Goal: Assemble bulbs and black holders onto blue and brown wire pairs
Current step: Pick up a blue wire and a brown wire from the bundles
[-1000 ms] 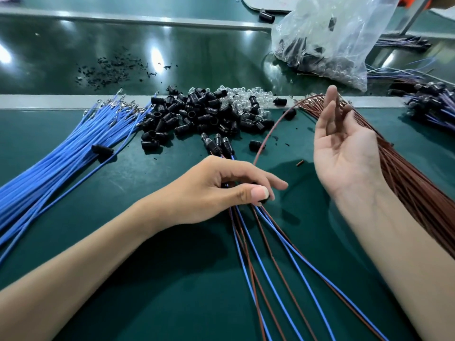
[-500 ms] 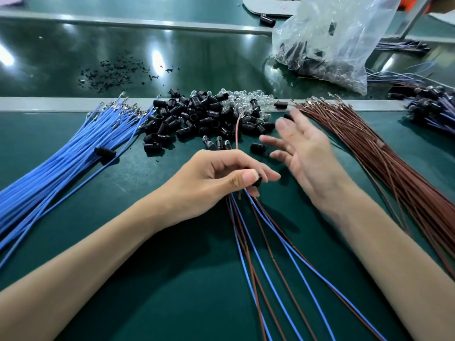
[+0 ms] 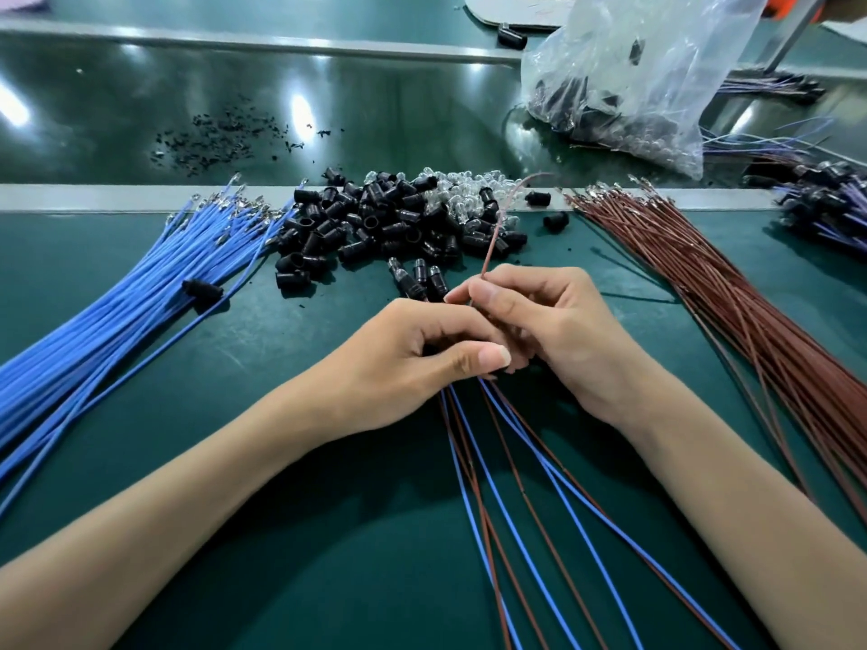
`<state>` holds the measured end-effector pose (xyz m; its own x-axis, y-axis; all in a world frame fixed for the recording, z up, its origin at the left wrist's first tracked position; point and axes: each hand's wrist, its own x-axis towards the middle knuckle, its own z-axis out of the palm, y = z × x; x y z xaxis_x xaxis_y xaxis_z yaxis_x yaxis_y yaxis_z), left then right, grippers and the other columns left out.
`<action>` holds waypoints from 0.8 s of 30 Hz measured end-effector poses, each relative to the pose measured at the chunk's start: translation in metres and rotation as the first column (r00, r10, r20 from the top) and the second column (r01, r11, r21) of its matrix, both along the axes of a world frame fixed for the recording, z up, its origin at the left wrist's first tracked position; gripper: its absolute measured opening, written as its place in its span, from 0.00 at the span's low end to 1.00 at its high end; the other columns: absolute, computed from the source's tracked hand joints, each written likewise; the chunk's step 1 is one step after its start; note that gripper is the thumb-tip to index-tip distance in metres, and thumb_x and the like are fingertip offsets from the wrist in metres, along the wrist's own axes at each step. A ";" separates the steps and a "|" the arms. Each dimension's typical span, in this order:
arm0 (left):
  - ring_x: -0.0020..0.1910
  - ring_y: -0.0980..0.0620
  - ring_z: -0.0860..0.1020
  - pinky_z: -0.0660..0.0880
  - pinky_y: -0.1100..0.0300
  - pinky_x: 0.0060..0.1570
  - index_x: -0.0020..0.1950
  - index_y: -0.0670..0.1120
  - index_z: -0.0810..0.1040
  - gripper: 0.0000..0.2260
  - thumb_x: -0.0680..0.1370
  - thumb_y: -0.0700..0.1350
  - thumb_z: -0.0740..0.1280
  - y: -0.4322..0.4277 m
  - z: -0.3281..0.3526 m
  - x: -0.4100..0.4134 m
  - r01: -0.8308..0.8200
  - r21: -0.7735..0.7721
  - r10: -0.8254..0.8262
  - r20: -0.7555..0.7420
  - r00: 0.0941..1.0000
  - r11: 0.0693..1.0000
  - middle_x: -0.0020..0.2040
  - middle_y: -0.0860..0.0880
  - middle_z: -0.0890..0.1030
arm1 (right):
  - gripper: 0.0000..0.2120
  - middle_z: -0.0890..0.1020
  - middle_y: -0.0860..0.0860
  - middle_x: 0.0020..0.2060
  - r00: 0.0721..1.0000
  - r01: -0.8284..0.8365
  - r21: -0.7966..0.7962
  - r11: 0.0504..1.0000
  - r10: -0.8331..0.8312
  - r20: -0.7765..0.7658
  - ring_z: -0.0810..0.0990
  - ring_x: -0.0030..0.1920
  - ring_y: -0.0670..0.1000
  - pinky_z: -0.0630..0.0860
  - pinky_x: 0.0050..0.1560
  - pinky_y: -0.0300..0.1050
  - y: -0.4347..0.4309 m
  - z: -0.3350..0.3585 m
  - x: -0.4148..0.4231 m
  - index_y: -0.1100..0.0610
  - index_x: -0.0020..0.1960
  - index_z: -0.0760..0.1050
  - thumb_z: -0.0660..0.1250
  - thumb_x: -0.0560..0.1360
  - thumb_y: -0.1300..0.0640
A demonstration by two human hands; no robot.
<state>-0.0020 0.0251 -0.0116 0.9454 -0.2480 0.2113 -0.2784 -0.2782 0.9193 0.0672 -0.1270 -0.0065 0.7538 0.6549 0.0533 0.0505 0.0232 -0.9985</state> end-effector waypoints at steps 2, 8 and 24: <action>0.43 0.47 0.80 0.77 0.58 0.47 0.46 0.44 0.80 0.06 0.75 0.43 0.65 -0.001 0.001 0.000 -0.044 -0.059 0.047 0.049 0.998 0.997 0.42 0.48 0.83 | 0.08 0.80 0.52 0.31 0.997 0.083 0.059 0.995 -0.083 -0.005 0.75 0.27 0.46 0.71 0.28 0.35 0.002 -0.003 0.002 0.55 0.41 0.82 0.66 0.76 0.55; 0.33 0.58 0.74 0.72 0.67 0.37 0.46 0.48 0.78 0.08 0.74 0.51 0.64 0.006 -0.001 0.005 -0.330 -0.370 0.375 0.057 0.925 0.869 0.34 0.53 0.76 | 0.09 0.82 0.50 0.32 0.962 0.271 0.281 0.921 -0.269 -0.045 0.77 0.27 0.45 0.73 0.29 0.34 0.000 0.001 0.008 0.58 0.42 0.74 0.60 0.80 0.60; 0.43 0.58 0.81 0.76 0.66 0.47 0.49 0.46 0.77 0.11 0.68 0.41 0.71 0.003 -0.002 0.004 -0.321 -0.351 0.350 0.023 0.936 0.880 0.42 0.55 0.83 | 0.04 0.84 0.52 0.36 0.960 0.266 0.451 0.852 -0.276 -0.043 0.83 0.34 0.50 0.77 0.36 0.36 -0.001 0.010 0.004 0.57 0.46 0.68 0.62 0.77 0.63</action>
<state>0.0018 0.0284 -0.0137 0.9346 0.1809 0.3063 -0.3029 -0.0465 0.9519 0.0708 -0.1276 0.0034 0.8929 0.3261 0.3104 0.1426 0.4493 -0.8819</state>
